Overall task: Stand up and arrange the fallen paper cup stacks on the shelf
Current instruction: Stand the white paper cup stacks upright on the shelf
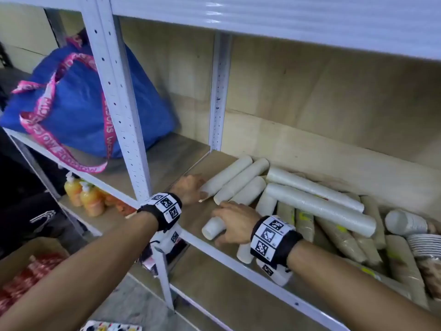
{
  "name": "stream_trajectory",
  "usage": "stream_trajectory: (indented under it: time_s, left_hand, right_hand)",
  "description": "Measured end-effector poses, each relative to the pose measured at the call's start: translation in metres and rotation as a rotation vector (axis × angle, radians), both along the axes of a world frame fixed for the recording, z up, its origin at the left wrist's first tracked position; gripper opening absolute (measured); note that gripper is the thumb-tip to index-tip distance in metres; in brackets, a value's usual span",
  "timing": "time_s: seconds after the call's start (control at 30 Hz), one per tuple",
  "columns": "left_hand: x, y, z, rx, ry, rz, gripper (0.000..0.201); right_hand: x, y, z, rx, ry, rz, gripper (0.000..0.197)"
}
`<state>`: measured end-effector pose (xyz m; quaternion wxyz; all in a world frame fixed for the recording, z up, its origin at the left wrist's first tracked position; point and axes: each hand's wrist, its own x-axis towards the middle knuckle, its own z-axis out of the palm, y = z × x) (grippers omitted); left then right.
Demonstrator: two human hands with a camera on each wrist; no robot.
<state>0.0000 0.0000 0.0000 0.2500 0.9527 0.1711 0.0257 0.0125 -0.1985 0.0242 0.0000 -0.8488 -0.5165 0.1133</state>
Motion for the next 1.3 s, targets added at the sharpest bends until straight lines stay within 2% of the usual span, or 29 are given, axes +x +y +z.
stream_trajectory:
  time_s: [0.23,0.43,0.53,0.67,0.87,1.1,1.23,1.3]
  left_hand:
    - [0.007,0.002,-0.020,0.010,0.016,0.020,0.053]
    - [0.010,0.002,-0.028,0.000,0.014,0.037,0.056]
    - [0.010,0.002,-0.033,-0.046,-0.031,0.053,0.054]
    - [0.009,0.003,-0.035,-0.089,-0.058,0.063,0.050]
    - [0.006,0.005,-0.036,-0.089,-0.085,0.069,0.047]
    - [0.009,0.006,-0.020,-0.103,-0.139,0.079,0.040]
    - [0.017,0.001,0.006,-0.094,-0.232,0.066,0.027]
    - [0.020,-0.003,0.022,-0.082,-0.298,0.043,0.029]
  right_hand:
    - [-0.003,0.019,-0.016,-0.060,-0.042,0.020,0.055]
    - [-0.001,0.022,-0.020,-0.060,-0.083,0.035,0.046]
    - [0.001,0.022,-0.024,-0.067,-0.124,0.033,0.050]
    - [0.004,0.023,-0.027,-0.059,-0.165,0.020,0.044]
    - [0.008,0.021,-0.024,-0.036,-0.148,0.021,0.042]
    - [0.022,0.018,0.002,0.255,-0.018,-0.065,0.040]
    - [0.029,0.013,0.030,0.478,-0.003,-0.137,0.036]
    - [0.034,0.010,0.045,0.569,0.010,-0.170,0.038]
